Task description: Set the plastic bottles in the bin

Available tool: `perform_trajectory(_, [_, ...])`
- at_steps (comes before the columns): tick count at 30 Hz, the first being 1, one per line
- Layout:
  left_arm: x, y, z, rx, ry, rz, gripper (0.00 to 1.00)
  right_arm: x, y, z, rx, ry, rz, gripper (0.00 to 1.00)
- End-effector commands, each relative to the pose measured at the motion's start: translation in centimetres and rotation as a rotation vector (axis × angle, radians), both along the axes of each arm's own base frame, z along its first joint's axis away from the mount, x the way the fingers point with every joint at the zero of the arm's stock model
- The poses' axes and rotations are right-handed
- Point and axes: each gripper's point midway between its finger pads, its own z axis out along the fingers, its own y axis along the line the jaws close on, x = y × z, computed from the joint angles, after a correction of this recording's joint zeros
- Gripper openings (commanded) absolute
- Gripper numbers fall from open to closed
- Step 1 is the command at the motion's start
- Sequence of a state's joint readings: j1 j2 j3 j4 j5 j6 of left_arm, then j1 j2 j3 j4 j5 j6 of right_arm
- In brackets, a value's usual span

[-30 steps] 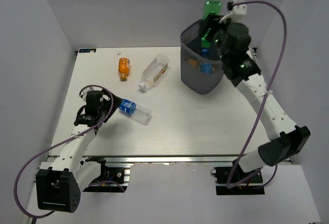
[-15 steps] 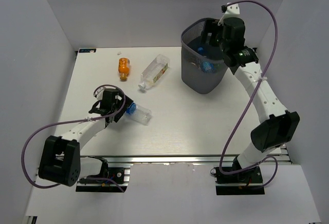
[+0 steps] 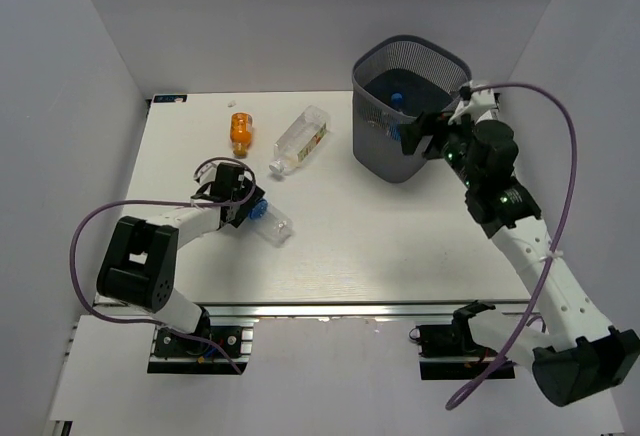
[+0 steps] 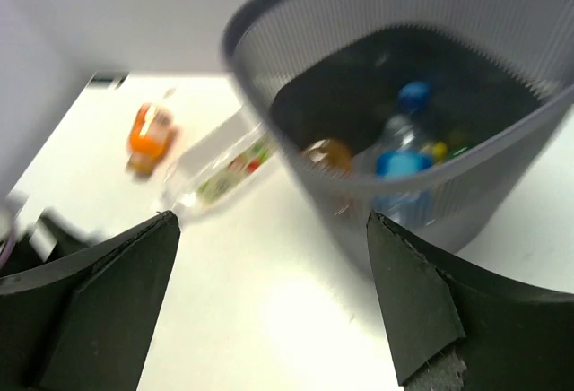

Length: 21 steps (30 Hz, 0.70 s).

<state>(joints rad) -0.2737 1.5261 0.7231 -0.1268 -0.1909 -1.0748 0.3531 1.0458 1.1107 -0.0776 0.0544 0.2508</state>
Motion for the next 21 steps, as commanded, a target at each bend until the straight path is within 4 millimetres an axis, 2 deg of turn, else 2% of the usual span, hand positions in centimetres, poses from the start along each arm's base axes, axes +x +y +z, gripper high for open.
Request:
perform_trajectory(1, [0.6,-1.0,0.4,-0.002,0.002,-0.028,0.77,-3.0,3.6,0.6,0.042,-0.035,0.194,0.89])
perform_trajectory(2, [0.7,-1.4,0.7,-0.001,-0.011,-0.037,0.73,-3.9,4.6,-0.3,0.023,-0.027,0.234,0.89])
perform_trajectory(4, [0.8,-2.1,1.4,-0.003,-0.035,-0.051,0.65,-5.6,5.7,-0.8,0.003,-0.041,0.302,0.89])
perform_trajectory(5, [0.9,-2.4,2.2,-0.006,-0.057,-0.055,0.56,-6.6,6.9,-2.0,-0.021,-0.031,0.354,0.89])
perform_trajectory(7, [0.8,-3.0,3.2,0.005,-0.074,-0.074,0.5,-8.2,8.6,-3.1,-0.033,-0.016,0.445,0.89])
perform_trajectory(8, [1.3,-3.1,4.3,0.015,-0.101,-0.065,0.48,-9.1,9.7,-4.4,-0.04,0.004,0.498,0.89])
perform_trajectory(11, [1.4,-4.7,8.0,-0.016,-0.202,-0.094,0.48,-10.0,12.5,-7.4,-0.029,0.088,0.584,0.89])
perform_trajectory(14, [1.3,-6.7,10.8,-0.048,-0.277,-0.151,0.48,-10.7,14.4,-8.7,-0.041,0.135,0.639,0.89])
perform_trajectory(15, [1.2,-7.3,12.3,-0.056,-0.315,-0.175,0.49,-10.5,15.2,-9.3,-0.039,0.154,0.652,0.89])
perform_trajectory(16, [0.8,-8.3,13.1,-0.064,-0.336,-0.207,0.49,-10.6,15.7,-9.7,-0.034,0.166,0.665,0.89])
perform_trajectory(20, [0.0,-10.2,15.7,-0.104,-0.401,-0.249,0.5,-10.8,18.8,-11.5,-0.018,0.228,0.722,0.89])
perform_trajectory(21, [-0.1,-10.5,16.0,-0.11,-0.411,-0.253,0.5,-10.6,19.4,-11.3,-0.008,0.216,0.725,0.89])
